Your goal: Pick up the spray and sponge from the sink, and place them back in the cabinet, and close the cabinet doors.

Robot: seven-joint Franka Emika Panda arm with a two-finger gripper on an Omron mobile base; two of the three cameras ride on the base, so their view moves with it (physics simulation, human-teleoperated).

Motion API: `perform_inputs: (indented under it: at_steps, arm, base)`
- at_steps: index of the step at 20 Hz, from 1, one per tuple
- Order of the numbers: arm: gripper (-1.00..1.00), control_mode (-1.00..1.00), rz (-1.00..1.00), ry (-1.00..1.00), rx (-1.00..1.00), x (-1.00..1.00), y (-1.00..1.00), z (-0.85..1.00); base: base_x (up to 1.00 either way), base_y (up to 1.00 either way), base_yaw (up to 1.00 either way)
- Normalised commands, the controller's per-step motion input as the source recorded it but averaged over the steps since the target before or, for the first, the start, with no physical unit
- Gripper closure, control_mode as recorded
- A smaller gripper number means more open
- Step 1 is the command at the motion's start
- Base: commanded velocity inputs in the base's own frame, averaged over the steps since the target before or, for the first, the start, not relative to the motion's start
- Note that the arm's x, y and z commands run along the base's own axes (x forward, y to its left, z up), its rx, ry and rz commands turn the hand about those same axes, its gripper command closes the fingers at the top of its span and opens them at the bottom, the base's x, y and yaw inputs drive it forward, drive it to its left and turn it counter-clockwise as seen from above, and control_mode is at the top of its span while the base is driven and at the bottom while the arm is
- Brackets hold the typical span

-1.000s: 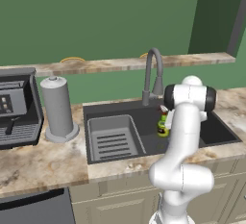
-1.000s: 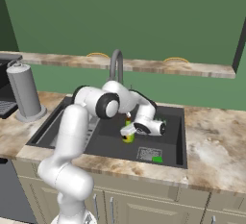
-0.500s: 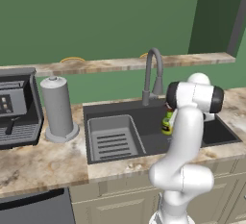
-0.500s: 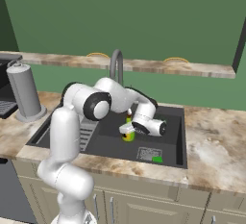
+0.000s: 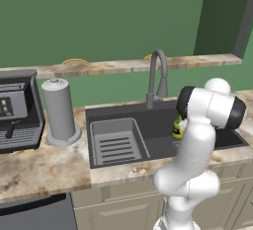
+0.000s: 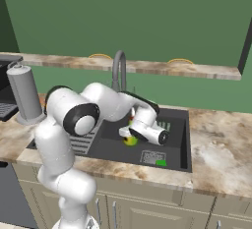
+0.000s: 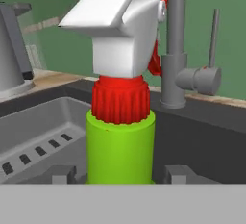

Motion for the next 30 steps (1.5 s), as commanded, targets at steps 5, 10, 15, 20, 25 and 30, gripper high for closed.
perform_inputs:
  at_steps: [5,10,15,20,25,30]
  arm:
    - [1.00,-1.00,-0.22,0.04,0.00,-0.47,0.00,0.56]
    - [1.00,-1.00,-0.23,0.04,-0.02,-0.43,0.00,0.50]
    - [1.00,-1.00,-0.24,0.02,-0.06,-0.55,0.00,0.38]
    - [1.00,-1.00,-0.27,0.00,-0.03,-0.62,0.02,0.39]
    - [1.00,-1.00,-0.29,0.01,-0.02,-0.55,0.05,0.46]
    - [1.00,-1.00,-0.25,0.05,-0.02,-0.35,0.01,0.67]
  base:
    - [0.00,0.00,0.00]
    - [0.00,0.00,0.00]
    - [0.00,0.00,0.00]
    - [0.00,0.00,0.00]
    - [0.00,0.00,0.00]
    - [0.00,0.00,0.00]
